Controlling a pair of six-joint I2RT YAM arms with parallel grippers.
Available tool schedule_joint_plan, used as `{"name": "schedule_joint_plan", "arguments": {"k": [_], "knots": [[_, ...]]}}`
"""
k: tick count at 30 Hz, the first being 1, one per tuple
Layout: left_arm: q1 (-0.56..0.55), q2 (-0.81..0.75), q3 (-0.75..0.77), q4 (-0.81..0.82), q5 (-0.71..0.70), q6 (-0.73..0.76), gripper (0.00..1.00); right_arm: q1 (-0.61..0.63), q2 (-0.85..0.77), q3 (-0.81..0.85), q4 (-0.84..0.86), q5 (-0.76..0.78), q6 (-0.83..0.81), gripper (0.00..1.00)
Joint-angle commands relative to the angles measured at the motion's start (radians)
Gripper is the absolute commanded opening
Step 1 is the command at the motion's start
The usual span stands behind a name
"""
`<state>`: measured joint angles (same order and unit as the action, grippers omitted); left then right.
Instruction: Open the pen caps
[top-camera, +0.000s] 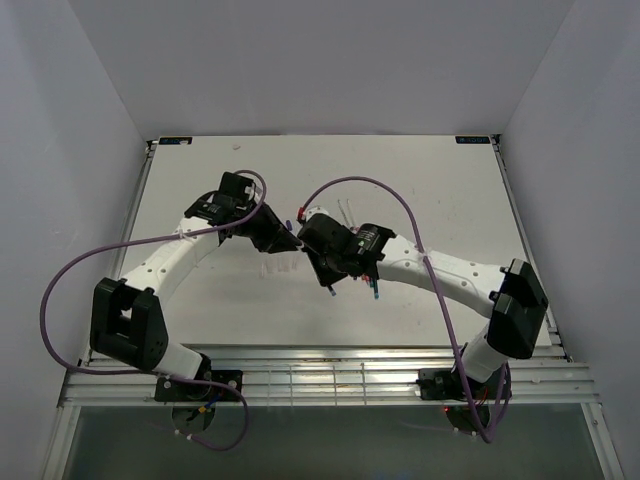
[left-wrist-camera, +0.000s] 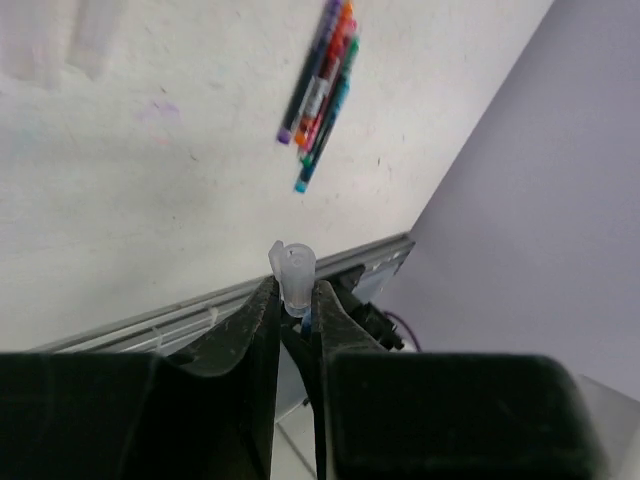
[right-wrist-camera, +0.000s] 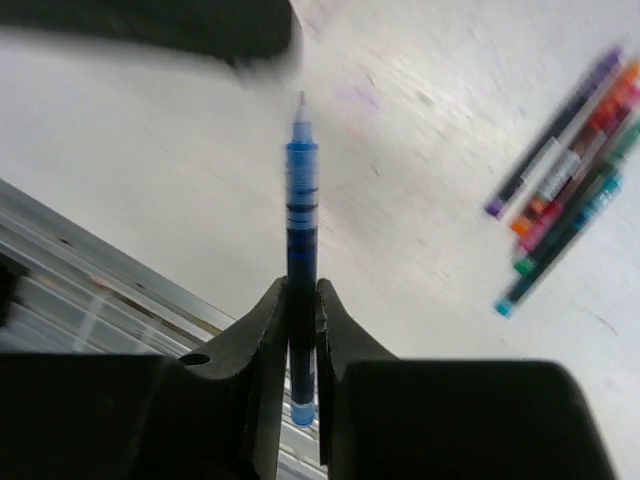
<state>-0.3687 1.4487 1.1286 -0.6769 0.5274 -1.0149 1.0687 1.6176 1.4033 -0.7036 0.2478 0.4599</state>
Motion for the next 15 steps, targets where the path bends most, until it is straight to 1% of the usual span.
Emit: {"name": "schedule_joint_plan", "arguments": {"k": [1, 2, 3, 4, 5, 7, 8, 9, 13, 15], "knots": [[0.097, -0.016, 0.053, 0.013, -0.086, -0.013, 0.00, -0.016, -0.071, -0.090, -0.205, 0.116, -0.044, 0.08], [0.105, -0.017, 0.045, 0.019, -0.067, -0.005, 0.00, -0.024, -0.084, -0.119, -0.185, 0.050, -0.062, 0.08], [0.112, -0.028, 0.037, 0.028, -0.061, 0.001, 0.00, -0.033, -0.096, -0.141, -0.115, -0.014, -0.084, 0.08], [0.120, -0.039, 0.025, 0.078, -0.049, 0.024, 0.00, -0.042, -0.119, -0.162, -0.067, -0.107, -0.114, 0.08], [0.122, -0.048, 0.005, 0.104, -0.026, 0.039, 0.00, -0.056, -0.128, -0.199, -0.028, -0.283, -0.150, 0.08], [0.123, -0.076, -0.003, 0.140, -0.017, 0.097, 0.00, -0.062, -0.154, -0.217, 0.050, -0.393, -0.162, 0.08], [0.123, -0.085, -0.006, 0.132, -0.027, 0.117, 0.00, -0.073, -0.162, -0.219, 0.058, -0.436, -0.162, 0.08], [0.123, -0.100, -0.012, 0.119, -0.073, 0.136, 0.00, -0.082, -0.169, -0.221, 0.062, -0.439, -0.147, 0.08], [0.122, -0.166, -0.056, 0.022, -0.161, 0.254, 0.00, -0.174, -0.212, -0.246, 0.059, -0.455, -0.132, 0.08], [0.122, -0.197, -0.105, -0.024, -0.191, 0.303, 0.00, -0.263, -0.231, -0.268, 0.058, -0.469, -0.124, 0.08]]}}
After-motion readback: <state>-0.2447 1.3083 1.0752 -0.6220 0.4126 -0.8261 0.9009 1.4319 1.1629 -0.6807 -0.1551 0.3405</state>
